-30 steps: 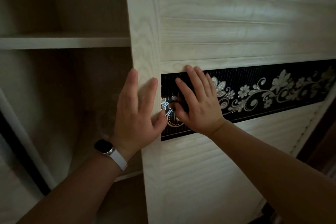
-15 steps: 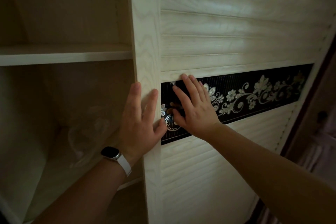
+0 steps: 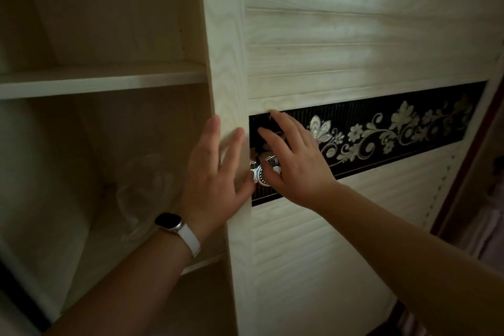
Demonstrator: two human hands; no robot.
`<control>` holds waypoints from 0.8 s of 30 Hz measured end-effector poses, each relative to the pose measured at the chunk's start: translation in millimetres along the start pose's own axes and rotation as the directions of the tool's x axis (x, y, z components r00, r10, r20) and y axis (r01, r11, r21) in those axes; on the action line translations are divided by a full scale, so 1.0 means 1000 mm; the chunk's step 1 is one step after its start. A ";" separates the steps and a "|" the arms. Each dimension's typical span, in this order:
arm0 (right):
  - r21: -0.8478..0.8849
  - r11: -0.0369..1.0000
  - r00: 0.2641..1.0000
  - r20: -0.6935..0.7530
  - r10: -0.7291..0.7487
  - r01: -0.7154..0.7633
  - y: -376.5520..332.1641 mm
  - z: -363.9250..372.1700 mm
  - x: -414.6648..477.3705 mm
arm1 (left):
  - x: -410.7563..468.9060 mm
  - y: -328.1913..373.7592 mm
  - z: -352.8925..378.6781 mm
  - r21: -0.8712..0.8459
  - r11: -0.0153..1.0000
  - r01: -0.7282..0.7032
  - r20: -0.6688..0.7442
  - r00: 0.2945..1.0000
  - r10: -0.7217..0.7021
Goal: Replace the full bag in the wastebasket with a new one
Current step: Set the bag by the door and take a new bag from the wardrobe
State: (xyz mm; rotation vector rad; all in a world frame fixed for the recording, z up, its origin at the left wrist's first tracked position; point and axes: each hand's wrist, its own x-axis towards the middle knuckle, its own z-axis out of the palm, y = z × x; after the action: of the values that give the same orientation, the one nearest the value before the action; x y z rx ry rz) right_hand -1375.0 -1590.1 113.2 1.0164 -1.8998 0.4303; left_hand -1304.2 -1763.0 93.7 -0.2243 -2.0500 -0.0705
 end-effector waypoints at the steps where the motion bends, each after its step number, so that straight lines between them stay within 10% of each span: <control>1: 0.035 0.999 1.000 0.005 -0.007 0.007 -0.009 -0.001 -0.001 | -0.004 -0.003 -0.006 0.017 1.000 -0.019 0.022 1.000 0.018; 15: 0.403 0.911 0.958 0.215 -0.189 0.089 -0.132 0.040 -0.017 | -0.152 -0.133 -0.037 0.081 0.952 0.295 0.376 0.875 -0.303; 24: 0.416 0.833 0.783 0.621 0.031 -0.363 -0.176 0.174 -0.045 | -0.207 -0.188 0.014 0.249 0.618 0.746 0.514 0.439 -0.737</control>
State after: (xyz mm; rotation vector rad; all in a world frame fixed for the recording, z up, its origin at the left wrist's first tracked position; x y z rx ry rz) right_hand -1320.8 -1786.3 -34.7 1.4212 -2.5587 0.8724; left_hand -1257.7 -1971.9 -86.7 0.8002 -2.6104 -0.6479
